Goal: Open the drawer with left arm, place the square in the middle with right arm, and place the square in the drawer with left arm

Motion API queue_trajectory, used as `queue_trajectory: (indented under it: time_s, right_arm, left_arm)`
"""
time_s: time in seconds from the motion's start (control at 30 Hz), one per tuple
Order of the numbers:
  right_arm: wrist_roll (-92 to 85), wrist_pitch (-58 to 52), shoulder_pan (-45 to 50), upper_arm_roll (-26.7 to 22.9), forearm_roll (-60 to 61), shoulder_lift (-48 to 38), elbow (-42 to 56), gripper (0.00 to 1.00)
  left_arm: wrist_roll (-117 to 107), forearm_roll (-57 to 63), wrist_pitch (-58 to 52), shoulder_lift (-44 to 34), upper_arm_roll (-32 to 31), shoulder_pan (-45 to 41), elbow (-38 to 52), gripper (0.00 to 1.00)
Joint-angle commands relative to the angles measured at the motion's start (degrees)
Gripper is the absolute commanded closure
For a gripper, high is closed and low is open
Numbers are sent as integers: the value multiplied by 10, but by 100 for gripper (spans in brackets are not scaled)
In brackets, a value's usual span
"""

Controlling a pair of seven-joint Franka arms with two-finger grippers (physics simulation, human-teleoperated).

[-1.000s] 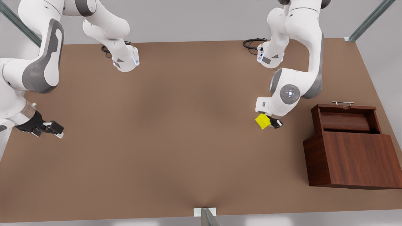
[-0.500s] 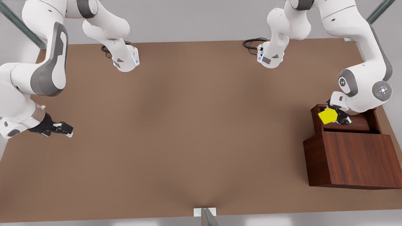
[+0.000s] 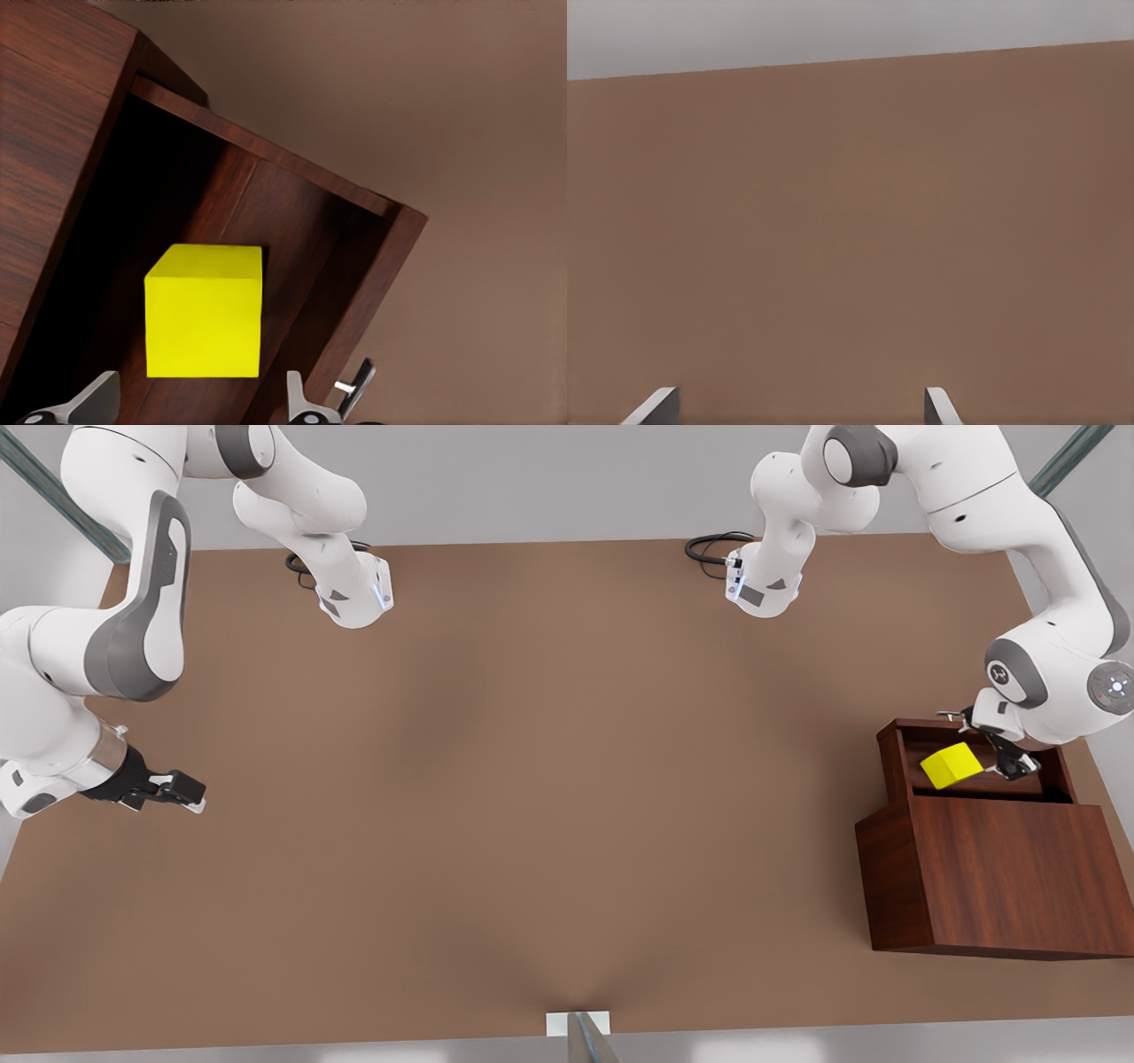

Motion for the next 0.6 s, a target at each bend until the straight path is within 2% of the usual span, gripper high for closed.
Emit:
queue_trajectory:
  time_s: [0.0,0.07,0.13,0.2,0.23,0.3,0.4,0.47,0.57]
  right_arm:
    - [0,0,1,0,0,0,0,0]
    - [0,1,0,0,0,1,1,0]
    - [0,1,0,0,1,1,1,0]
    - [0,1,0,0,1,1,1,0]
    - [0,1,0,0,1,1,0,0]
    - [0,1,-1,0,1,1,1,0]
    - [0,1,-1,-1,2,1,2,0]
    - [1,2,-1,-1,2,1,3,0]
    - [1,2,-1,-1,3,0,3,0]
  left_arm:
    - [-31,-17,-11,0,-2,-2,3,0]
    - [-210,-18,-62,-8,-17,-9,38,0]
    - [-433,-17,-150,-18,-57,-6,119,0]
    - [-571,-25,-171,-2,-81,-11,198,0]
    - [-678,-33,-166,-2,-136,11,229,0]
    - [-853,-24,-168,-15,-334,150,284,0]
    - [-931,80,-163,-55,-508,241,290,0]
    - [-933,108,-143,-72,-559,248,283,0]
    - [-930,107,-116,-72,-564,244,266,0]
